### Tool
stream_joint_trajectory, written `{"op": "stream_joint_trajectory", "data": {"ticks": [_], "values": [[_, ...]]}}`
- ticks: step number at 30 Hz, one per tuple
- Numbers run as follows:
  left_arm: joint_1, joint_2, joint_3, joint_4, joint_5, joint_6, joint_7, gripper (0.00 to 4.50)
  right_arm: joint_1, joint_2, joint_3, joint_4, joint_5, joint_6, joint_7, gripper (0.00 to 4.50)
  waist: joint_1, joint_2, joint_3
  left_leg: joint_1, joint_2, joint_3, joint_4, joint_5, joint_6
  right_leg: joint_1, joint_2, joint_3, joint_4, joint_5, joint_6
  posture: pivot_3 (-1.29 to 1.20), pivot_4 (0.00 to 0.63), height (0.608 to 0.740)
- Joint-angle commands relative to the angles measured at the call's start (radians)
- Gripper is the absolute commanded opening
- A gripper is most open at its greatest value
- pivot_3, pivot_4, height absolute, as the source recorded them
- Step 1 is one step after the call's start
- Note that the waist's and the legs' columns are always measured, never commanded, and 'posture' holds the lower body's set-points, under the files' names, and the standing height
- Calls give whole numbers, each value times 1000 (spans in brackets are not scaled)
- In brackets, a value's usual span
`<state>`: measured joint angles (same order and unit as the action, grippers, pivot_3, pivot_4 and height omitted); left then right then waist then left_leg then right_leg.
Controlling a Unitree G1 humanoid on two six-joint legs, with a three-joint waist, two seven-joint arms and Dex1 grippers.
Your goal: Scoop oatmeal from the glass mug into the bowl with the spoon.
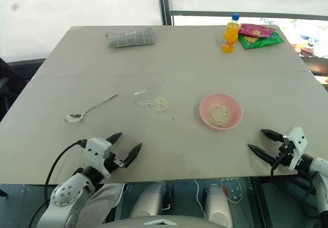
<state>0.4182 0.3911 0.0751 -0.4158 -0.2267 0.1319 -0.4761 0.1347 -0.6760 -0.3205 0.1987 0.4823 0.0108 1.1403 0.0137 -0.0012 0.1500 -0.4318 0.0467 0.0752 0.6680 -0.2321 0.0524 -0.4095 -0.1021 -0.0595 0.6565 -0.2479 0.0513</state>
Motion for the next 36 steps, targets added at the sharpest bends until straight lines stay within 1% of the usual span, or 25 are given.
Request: {"op": "stream_joint_trajectory", "data": {"ticks": [1, 4, 10, 12, 17, 22, 26, 30, 34, 36], "values": [[29, 12, -17, 29, 24, -3, -15, 4490, -47, -17, -7, 63, -15, -26, 15, 4500, -1, 0, 0, 0, 0, 0, 0, 0, 0, 0, 0, 0, 0, 0, 0, 0, 150, 718], [31, 17, -24, 44, 7, -40, -49, 4490, -100, -20, 8, 114, -29, -48, 32, 4500, -3, 1, 0, 0, 0, 1, 0, 0, 0, 0, 0, 1, 0, 0, 0, 0, 150, 718], [36, 21, -12, 39, -1, -43, -59, 4490, -108, -20, 11, 139, -41, -69, 63, 4500, 1, 1, 0, 0, 0, 1, -1, 0, 1, -1, 0, 0, 0, 1, -1, 0, 150, 718], [44, 22, -12, 33, 0, -43, -60, 4490, -105, -19, 10, 137, -41, -70, 66, 4500, 1, 1, 0, 0, 0, 1, -1, 2, 5, -1, 0, 0, 0, 1, -2, 0, 150, 718], [45, 22, -16, 30, 5, -41, -56, 4490, -104, -17, 11, 136, -44, -70, 68, 4500, 0, 1, 0, 0, 0, 1, -1, 2, 5, 0, 0, 0, 0, 0, 0, 0, 150, 718], [32, 23, -6, 36, 14, -20, -37, 4490, -101, -15, 12, 125, -44, -66, 64, 4500, 0, 1, 0, 0, 0, 1, -1, 2, 4, 0, 0, 0, 0, 0, 0, 0, 150, 718], [8, 7, 15, 54, 41, -14, 22, 4490, -89, -13, 10, 113, -42, -64, 61, 4500, 1, 1, 0, 0, 0, 1, -1, 2, 4, 0, 0, 0, 0, 0, 0, 0, 150, 718], [4, 2, 9, 36, 58, -10, 50, 4490, -84, -12, 16, 91, -40, -55, 61, 4500, 1, 1, 0, 0, 0, 1, -1, 2, 4, 0, 0, 0, 0, 0, 0, 0, 150, 718], [3, 11, 15, 19, 52, -8, 47, 4490, -92, -14, 23, 68, -36, -41, 61, 4500, 0, 1, 0, 0, 0, 1, -1, 2, 4, 0, 0, 0, 0, 0, -1, 0, 150, 718], [2, 19, 34, 5, 33, -6, 39, 4490, -80, -17, 23, 25, -20, -20, 64, 4500, 0, 1, 0, 0, 0, 1, -1, 2, 4, 0, 0, 0, 0, 0, -1, 0, 150, 718]]}}
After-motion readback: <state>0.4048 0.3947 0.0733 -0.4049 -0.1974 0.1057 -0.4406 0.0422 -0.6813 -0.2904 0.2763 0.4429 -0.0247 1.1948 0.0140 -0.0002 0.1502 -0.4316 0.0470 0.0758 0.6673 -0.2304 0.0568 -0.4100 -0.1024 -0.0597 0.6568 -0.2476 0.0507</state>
